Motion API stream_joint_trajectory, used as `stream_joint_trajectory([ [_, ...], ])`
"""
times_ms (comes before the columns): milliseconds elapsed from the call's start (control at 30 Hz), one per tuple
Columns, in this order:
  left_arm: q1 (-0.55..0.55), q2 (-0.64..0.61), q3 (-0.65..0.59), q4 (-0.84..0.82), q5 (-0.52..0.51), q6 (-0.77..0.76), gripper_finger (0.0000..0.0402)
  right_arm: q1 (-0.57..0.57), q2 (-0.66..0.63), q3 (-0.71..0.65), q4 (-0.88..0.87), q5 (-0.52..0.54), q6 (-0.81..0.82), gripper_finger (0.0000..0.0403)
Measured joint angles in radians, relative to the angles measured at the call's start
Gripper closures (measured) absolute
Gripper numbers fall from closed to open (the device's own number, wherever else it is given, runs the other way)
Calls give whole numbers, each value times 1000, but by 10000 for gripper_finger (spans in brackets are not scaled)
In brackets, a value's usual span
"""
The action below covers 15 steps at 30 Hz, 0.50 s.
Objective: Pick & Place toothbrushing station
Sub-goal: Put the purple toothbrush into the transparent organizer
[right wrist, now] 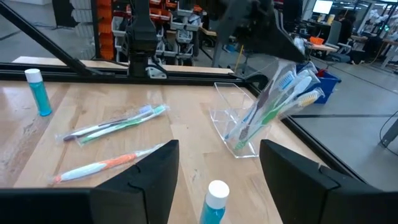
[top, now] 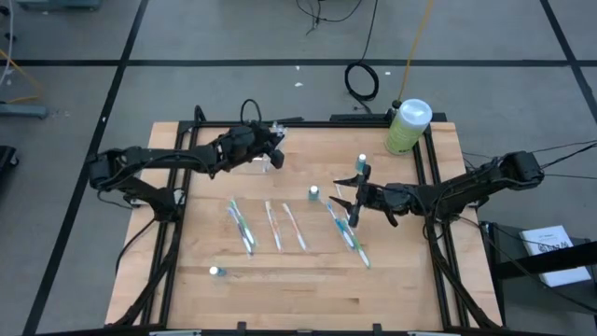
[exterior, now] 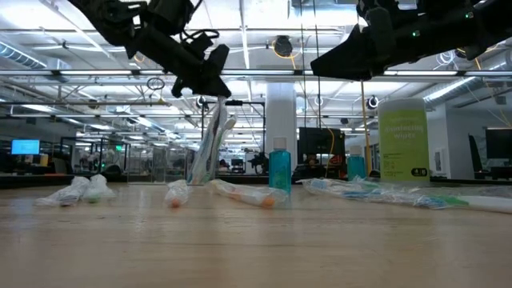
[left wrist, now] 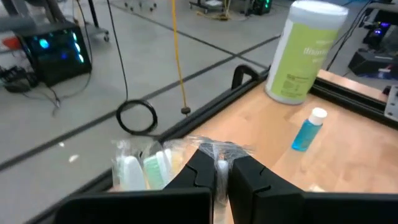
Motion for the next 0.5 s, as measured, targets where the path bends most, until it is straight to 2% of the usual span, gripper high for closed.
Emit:
stream_joint_trajectory([
  [100, 17, 28, 0, 2, 32, -23, 394, 0, 0, 0, 0, 0, 0, 190],
  [500, 39, 115, 3, 25, 31, -72, 393, 0, 0, 0, 0, 0, 0, 192],
])
